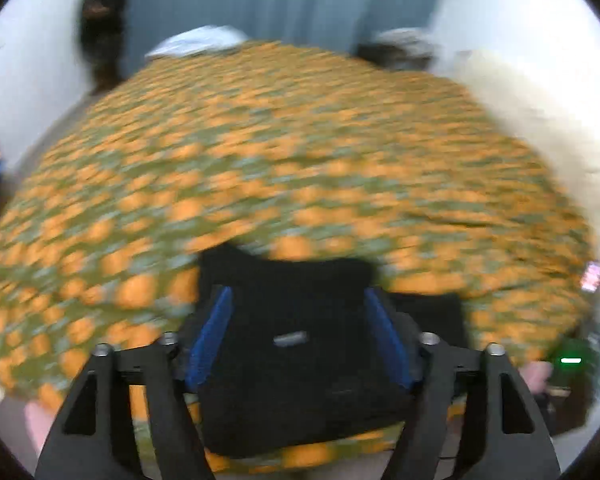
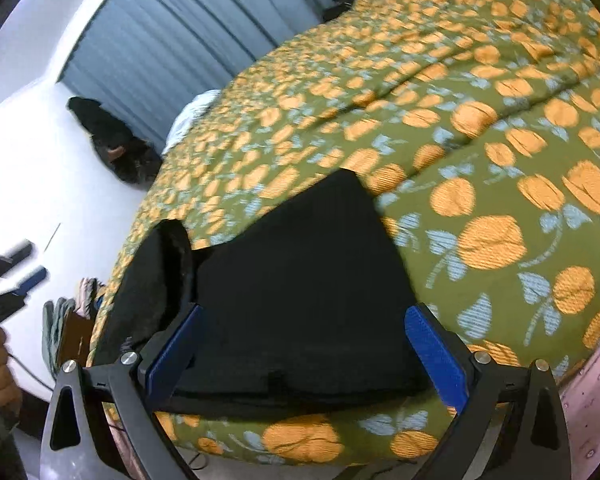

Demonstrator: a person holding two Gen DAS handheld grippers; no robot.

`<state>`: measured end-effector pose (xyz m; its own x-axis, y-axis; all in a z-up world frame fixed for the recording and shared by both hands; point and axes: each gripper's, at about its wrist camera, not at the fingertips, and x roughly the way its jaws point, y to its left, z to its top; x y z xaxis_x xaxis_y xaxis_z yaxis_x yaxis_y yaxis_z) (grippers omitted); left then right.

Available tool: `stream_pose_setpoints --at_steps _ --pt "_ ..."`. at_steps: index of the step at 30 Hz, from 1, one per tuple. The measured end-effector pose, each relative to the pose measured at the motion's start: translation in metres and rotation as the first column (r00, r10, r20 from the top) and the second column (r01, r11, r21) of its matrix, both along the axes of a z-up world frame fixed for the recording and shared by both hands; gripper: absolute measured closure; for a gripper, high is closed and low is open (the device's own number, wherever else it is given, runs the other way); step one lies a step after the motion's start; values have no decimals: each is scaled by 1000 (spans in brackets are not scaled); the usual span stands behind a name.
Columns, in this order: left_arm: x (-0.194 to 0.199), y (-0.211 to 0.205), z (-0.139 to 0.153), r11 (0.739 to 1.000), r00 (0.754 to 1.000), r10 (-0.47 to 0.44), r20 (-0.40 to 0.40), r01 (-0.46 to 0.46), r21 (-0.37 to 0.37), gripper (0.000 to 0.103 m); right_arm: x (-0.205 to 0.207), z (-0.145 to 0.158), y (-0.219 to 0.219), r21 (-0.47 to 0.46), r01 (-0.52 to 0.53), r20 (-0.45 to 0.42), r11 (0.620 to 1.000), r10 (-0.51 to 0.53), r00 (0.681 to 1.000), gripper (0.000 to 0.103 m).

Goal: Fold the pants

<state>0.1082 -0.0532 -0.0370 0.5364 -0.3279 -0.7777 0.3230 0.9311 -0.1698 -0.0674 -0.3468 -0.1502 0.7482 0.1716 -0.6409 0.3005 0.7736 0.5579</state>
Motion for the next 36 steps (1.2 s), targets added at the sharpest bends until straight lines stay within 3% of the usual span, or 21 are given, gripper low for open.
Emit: stream_pose_setpoints --at_steps 2,5,9,11,14,20,21,26,29,33,36 --pt "0 21 -30 998 997 48 -64 -46 38 59 3 5 11 -18 -52 21 998 53 998 3" --pt "-11 32 -65 997 988 69 -140 -62 54 72 11 11 35 -40 -175 42 984 177 983 3" --pt "-26 14 -94 996 989 71 -130 -63 64 77 18 16 61 -53 -312 62 949 315 947 3" --pt "-28 -10 -108 990 992 -10 -126 27 136 77 21 17 75 -65 -375 61 925 378 924 3" --pt "-30 -18 -104 980 994 -52 -93 68 186 81 31 17 94 -95 -477 32 874 482 876 4" --pt "-26 -1 -106 995 989 -32 -143 45 85 79 61 16 109 -144 -640 -10 755 645 764 4" --pt "-27 0 -105 996 989 -31 -144 43 83 79 68 14 112 -145 -670 -19 728 675 737 4" --pt "-33 -1 -107 994 991 -30 -133 44 101 79 93 -2 116 -87 -747 -49 659 746 664 4" --pt "-29 -3 -108 995 990 -28 -139 42 95 79 100 -11 111 -27 -768 -65 639 766 640 11" --pt "-29 -4 -109 994 990 -27 -139 41 99 78 104 -13 100 97 -781 1 617 784 620 15" --pt "-30 -4 -109 994 991 -26 -135 40 106 78 110 -14 102 83 -785 -34 614 789 614 15"
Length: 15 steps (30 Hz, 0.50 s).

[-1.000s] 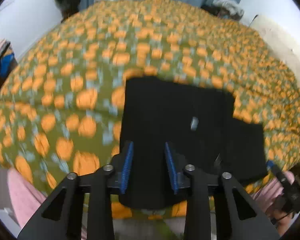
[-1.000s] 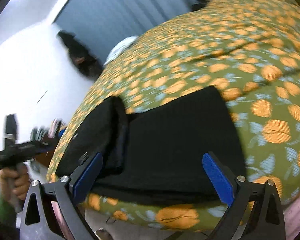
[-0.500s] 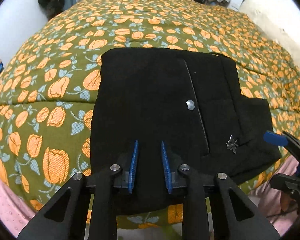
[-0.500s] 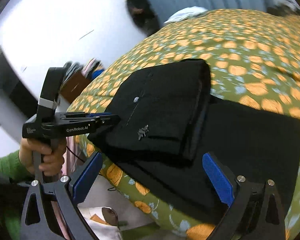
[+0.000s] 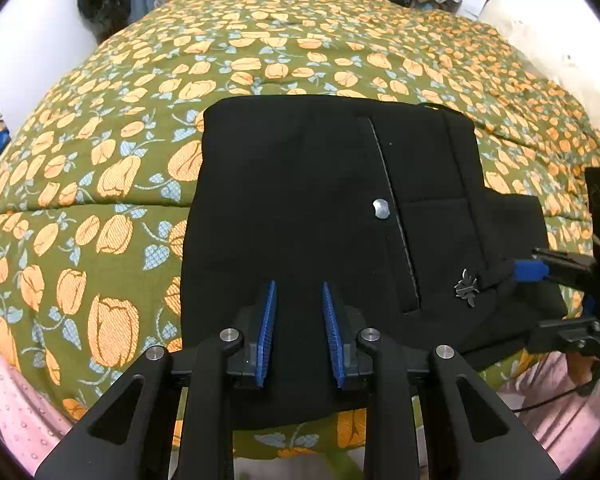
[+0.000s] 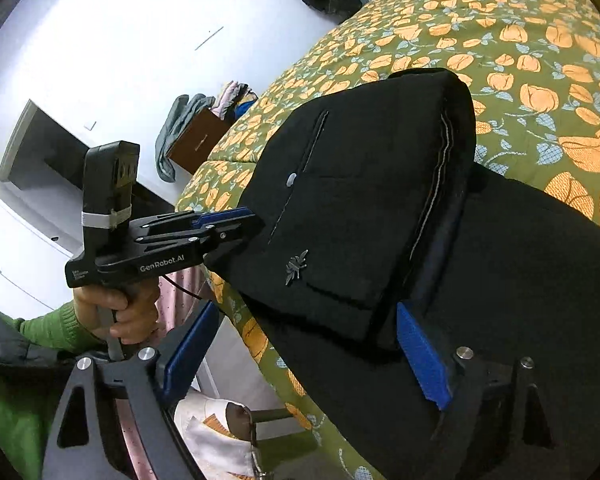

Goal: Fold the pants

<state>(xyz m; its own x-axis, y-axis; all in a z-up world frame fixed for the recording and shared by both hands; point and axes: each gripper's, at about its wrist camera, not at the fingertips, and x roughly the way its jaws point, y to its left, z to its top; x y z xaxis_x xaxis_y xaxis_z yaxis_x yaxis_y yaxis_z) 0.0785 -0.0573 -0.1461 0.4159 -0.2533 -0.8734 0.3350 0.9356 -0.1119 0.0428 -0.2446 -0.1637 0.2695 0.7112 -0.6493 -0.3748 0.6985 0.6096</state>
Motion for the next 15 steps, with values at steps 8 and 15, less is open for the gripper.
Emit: stream_pose_setpoints --at_steps 8,15 --pt "3 5 0 1000 1000 16 -7 -16 -21 78 38 -22 -10 192 102 -176 976 -68 982 49" --pt "6 42 40 986 989 144 38 -140 -95 59 23 27 -18 203 219 -70 954 -209 975 84"
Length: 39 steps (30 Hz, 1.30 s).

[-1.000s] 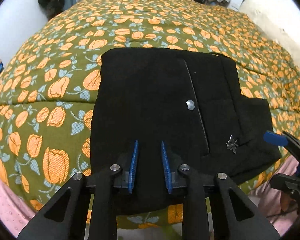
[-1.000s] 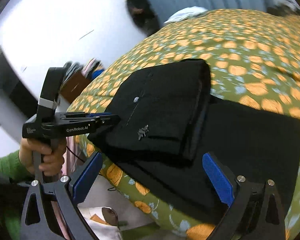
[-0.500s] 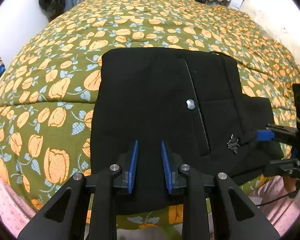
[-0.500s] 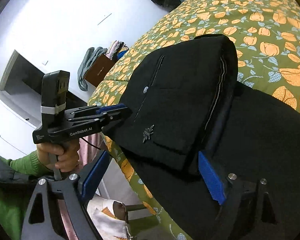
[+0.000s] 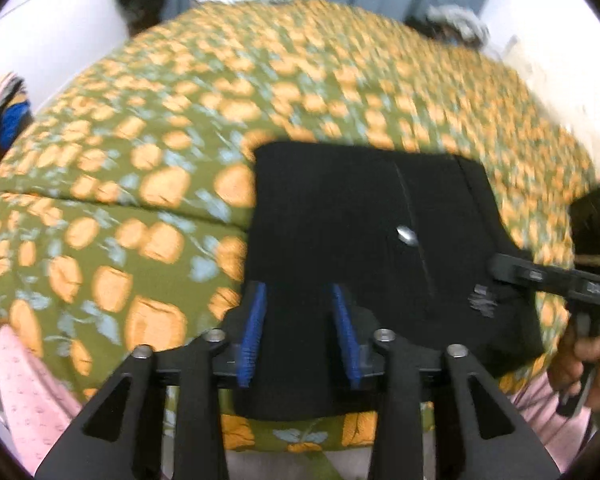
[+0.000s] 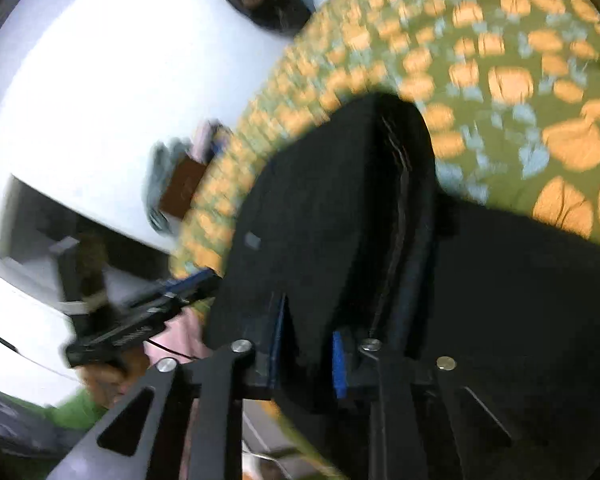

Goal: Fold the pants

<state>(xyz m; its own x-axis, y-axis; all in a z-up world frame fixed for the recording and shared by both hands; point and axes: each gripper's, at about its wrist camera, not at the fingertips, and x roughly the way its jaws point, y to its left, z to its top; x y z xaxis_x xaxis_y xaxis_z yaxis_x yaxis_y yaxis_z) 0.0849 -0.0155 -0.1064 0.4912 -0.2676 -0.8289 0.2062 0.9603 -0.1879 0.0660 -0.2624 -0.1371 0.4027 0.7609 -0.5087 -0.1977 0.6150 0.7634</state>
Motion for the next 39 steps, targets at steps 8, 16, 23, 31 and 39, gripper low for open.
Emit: stream_pose_setpoints --at_steps 8,16,23,31,39 --pt "5 24 31 997 998 52 45 -49 -57 55 -58 78 -49 16 97 133 995 -98 986 85" --pt "-5 -17 13 997 997 -75 24 75 5 55 -125 15 -139 -122 337 -85 934 -348 934 85" --pt "-13 -54 -3 978 985 -165 -40 169 119 53 -132 -8 -140 -297 384 -173 874 -445 879 53" --pt "-13 -78 -10 963 983 -165 -85 179 203 43 -86 82 -126 -370 448 155 814 -421 894 49" --pt "-14 -84 -14 949 980 -172 -101 192 251 43 -28 6 -111 -409 402 -2 819 -441 897 49"
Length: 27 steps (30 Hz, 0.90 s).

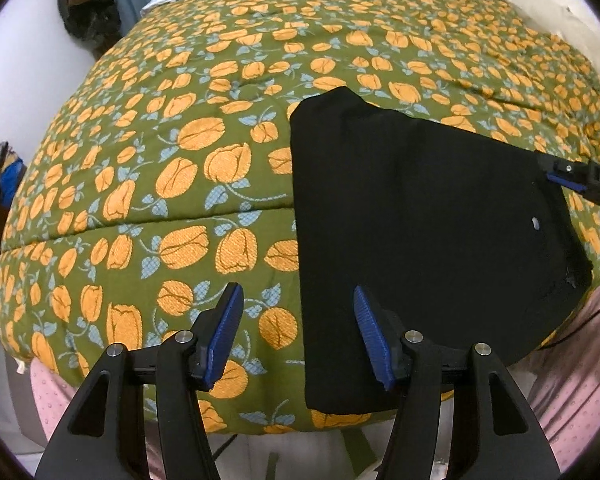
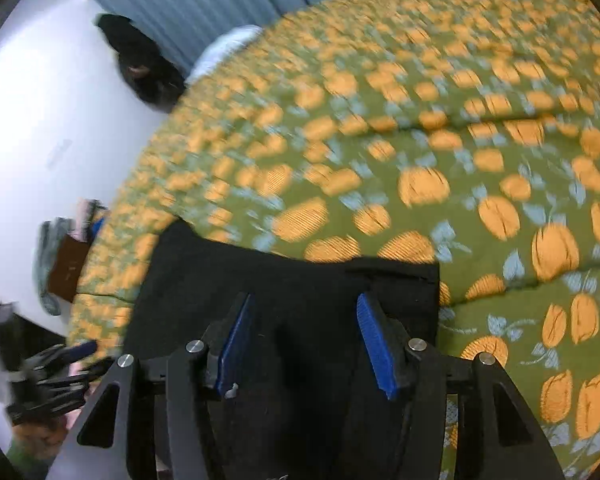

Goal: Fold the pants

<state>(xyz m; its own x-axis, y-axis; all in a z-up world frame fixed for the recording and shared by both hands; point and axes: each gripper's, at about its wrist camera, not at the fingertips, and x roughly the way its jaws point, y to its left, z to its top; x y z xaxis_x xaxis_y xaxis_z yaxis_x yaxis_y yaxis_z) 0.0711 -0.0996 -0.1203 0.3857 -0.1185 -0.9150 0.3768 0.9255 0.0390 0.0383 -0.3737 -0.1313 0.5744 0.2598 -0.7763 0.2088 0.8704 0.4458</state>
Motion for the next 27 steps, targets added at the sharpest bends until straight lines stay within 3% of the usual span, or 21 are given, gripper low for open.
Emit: stream_pose_setpoints --at_steps 4,8,11,12,14,17,20,22,25,27 --pt "2 3 -1 1000 1000 9 -5 -9 -3 42 -12 26 5 -20 1 34 1000 0 999 49" --pt "-2 5 -1 1000 1000 2 -5 -2 -22 40 -50 53 32 -71 -67 90 995 73 993 48" --pt "-8 4 -7 999 1000 -24 -10 24 -25 29 -79 28 54 -73 -112 24 991 114 993 32" --pt "-10 3 -12 999 999 -40 -22 40 -20 29 -85 9 61 -75 -137 -56 988 133 990 32" --pt "-12 1 -18 998 997 -64 -39 64 -10 29 -97 -8 64 -66 -157 -96 985 151 984 33" --pt "-10 12 -12 998 998 -57 -32 56 -40 29 -109 12 45 1 -99 -24 995 99 995 33" --pt "5 27 -7 996 1000 -12 -28 9 -85 29 -110 20 14 22 -36 24 999 35 999 20" --pt "18 33 -12 993 998 9 -63 -17 -119 29 -103 8 -9 66 -11 9 998 10 1000 17" --pt "38 38 -19 974 994 14 -111 -39 -222 29 -89 -20 -32 231 -1 -27 973 7 1000 17" --pt "46 38 -26 965 990 10 -141 -46 -257 29 -82 -37 -38 273 10 -54 962 5 999 17"
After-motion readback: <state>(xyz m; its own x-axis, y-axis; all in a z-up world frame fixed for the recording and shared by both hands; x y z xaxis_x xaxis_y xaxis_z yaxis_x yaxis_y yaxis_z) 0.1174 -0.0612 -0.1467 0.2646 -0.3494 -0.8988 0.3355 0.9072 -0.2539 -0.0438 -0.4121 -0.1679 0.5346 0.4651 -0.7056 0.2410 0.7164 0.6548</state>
